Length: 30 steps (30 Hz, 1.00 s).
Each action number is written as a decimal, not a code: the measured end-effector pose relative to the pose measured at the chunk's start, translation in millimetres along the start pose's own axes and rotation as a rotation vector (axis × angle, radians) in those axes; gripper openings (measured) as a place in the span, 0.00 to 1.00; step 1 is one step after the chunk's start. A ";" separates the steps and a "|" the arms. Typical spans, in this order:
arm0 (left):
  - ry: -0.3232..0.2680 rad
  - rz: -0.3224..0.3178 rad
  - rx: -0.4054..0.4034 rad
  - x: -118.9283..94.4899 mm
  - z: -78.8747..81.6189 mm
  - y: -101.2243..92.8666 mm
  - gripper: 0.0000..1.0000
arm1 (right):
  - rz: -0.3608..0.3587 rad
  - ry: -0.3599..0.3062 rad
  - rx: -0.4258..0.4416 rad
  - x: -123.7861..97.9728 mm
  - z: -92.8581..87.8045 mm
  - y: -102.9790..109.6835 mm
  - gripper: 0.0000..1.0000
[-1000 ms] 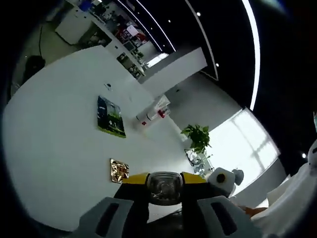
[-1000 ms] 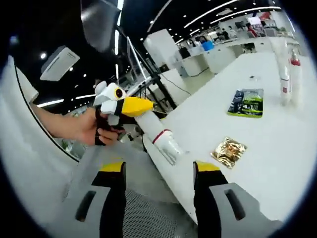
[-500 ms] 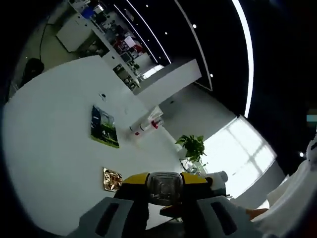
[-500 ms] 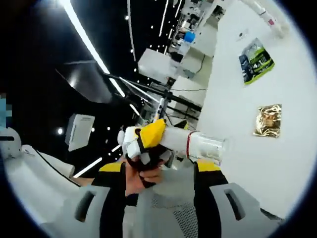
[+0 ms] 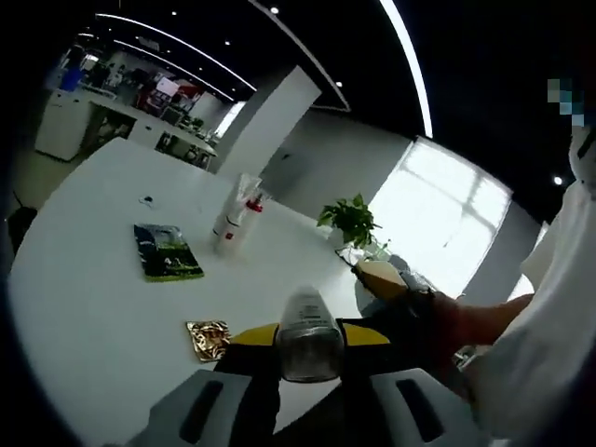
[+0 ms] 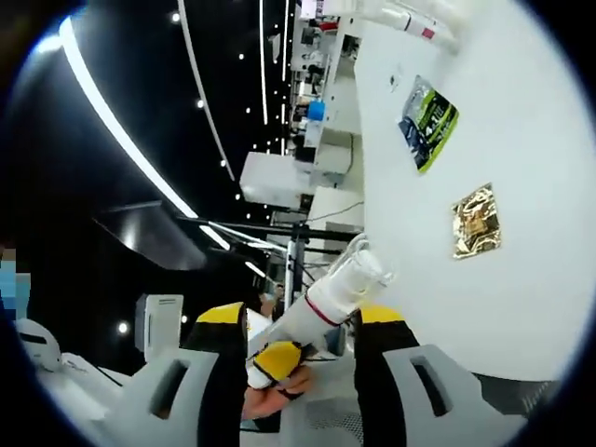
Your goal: Arrange the skincare products in the storage area until every visible bottle or jar stands upright without overlapping.
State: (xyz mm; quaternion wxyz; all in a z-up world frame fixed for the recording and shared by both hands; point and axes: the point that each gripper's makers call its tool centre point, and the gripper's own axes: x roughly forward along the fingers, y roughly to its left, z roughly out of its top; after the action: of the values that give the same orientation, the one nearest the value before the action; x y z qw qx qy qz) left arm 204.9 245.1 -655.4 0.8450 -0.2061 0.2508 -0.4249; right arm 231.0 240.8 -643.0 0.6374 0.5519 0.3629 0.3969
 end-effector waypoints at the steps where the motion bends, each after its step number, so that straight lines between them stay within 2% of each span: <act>1: 0.007 0.002 0.019 -0.3 -0.9 -0.3 0.24 | -0.013 0.000 0.009 -0.9 -0.4 -4.1 0.35; 3: 0.006 -0.013 0.038 -0.5 0.0 -4.1 0.24 | -0.034 -0.006 0.019 -2.8 -1.0 -10.0 0.26; 6: 0.026 -0.009 0.083 -1.4 -4.5 -3.0 0.24 | -0.033 -0.022 0.046 -3.8 -1.0 -13.6 0.26; 8: 0.028 -0.009 0.085 -1.2 -4.7 -2.7 0.24 | -0.032 -0.026 0.057 -3.9 -2.0 -14.6 0.25; 12: 0.047 -0.010 0.137 -1.1 -7.8 -4.7 0.24 | -0.020 -0.007 0.087 -5.7 -3.0 -13.2 0.23; 14: 0.053 -0.013 0.158 0.5 -8.9 -6.6 0.24 | -0.005 -0.006 0.054 -7.8 -1.2 -8.8 0.22; 18: 0.040 -0.029 0.140 3.3 -6.9 -10.0 0.24 | 0.030 0.004 -0.019 -11.1 1.9 -1.3 0.21; 19: 0.039 -0.036 0.123 3.7 -6.5 -11.4 0.24 | 0.035 0.013 -0.048 -12.2 1.6 0.7 0.21; 21: 0.033 -0.068 0.038 4.0 -5.2 -17.3 0.25 | 0.056 0.025 -0.106 -14.2 1.2 5.9 0.20; 23: 0.021 -0.095 0.002 4.2 -3.0 -21.7 0.25 | 0.072 0.039 -0.152 -16.9 0.4 11.7 0.20; 27: 0.022 -0.179 -0.166 3.8 -1.2 -34.0 0.27 | 0.098 0.083 -0.243 -22.5 -0.7 17.3 0.20; 30: 0.044 -0.237 -0.287 1.6 -1.9 -41.3 0.28 | 0.135 0.124 -0.330 -27.0 -4.3 26.6 0.20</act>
State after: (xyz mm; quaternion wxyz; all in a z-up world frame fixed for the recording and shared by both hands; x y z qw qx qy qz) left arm 179.1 220.6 -634.1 0.7453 -0.3434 0.3012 -0.4857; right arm 212.9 220.1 -616.6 0.6674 0.4373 0.2936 0.5264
